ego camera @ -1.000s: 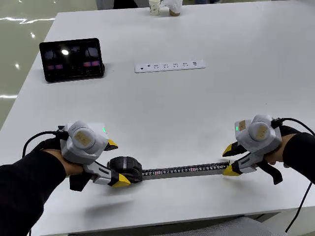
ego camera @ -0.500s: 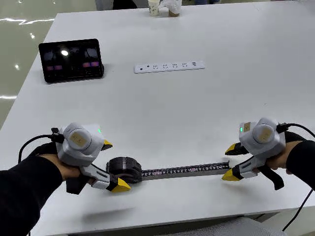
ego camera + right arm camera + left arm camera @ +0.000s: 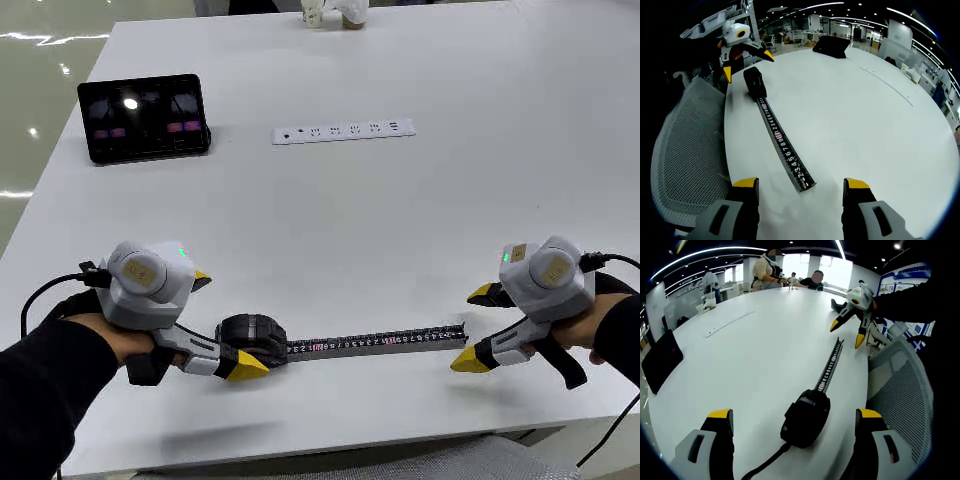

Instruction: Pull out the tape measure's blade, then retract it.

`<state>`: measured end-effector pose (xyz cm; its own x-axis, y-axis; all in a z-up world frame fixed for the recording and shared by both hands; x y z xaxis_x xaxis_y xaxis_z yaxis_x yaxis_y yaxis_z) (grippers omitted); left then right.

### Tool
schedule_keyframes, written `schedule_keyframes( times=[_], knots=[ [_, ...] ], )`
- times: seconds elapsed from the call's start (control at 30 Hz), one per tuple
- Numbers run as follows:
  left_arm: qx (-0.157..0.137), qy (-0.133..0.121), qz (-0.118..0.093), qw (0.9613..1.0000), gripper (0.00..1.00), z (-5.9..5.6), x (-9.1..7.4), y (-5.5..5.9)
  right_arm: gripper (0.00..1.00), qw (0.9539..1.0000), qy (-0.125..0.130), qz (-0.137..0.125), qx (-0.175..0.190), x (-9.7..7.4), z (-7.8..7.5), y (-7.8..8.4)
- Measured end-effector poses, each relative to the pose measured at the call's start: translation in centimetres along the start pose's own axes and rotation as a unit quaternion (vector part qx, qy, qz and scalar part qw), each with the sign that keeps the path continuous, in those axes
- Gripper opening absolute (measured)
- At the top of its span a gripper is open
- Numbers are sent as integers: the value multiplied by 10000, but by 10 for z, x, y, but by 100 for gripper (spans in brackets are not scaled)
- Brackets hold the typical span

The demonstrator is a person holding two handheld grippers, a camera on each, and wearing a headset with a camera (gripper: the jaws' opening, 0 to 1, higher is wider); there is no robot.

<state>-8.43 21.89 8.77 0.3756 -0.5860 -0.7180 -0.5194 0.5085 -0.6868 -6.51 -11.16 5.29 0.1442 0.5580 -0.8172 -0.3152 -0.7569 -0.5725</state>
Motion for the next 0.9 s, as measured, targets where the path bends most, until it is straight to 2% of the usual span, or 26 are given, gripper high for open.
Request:
schedule_keyframes(
  times=[0.07,0.13,0.33,0.37,0.43,0.6,0.9],
  knots=[
    [-87,-79,-10,9999,99,2,-2,2,70,9999,55,-93,7,-2,0,-1],
    [-341,-107,-133,9993,99,2,-5,3,72,9998,130,-139,76,-4,0,0],
    [-540,-329,-365,9973,99,8,-17,12,81,9987,308,-297,264,-8,-1,3],
    [-566,-372,-376,9970,99,9,-18,14,81,9986,326,-323,277,-8,-1,4],
    [-729,-493,-253,9958,99,13,-21,20,81,9983,359,-355,287,-9,-2,5],
    [-811,-691,-315,9938,99,19,-28,27,84,9972,484,-491,290,-12,-1,4],
    [-891,-907,-589,9901,99,22,-41,28,91,9953,592,-643,412,-19,-3,9]
  ],
)
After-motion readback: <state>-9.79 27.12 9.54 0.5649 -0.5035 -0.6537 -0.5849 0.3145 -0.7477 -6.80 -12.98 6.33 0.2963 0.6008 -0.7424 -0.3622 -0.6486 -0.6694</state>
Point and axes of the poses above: the centre of the closed fingertips' face, and the gripper's own axes: x roughly forward along the fingers, z roughly to its left, y roughly out of its underside, the point moved 5 cm from there along -x, roughly backward along the fingers, and after that the axes turned 2 degrees about -x, right-handed, at the moved point
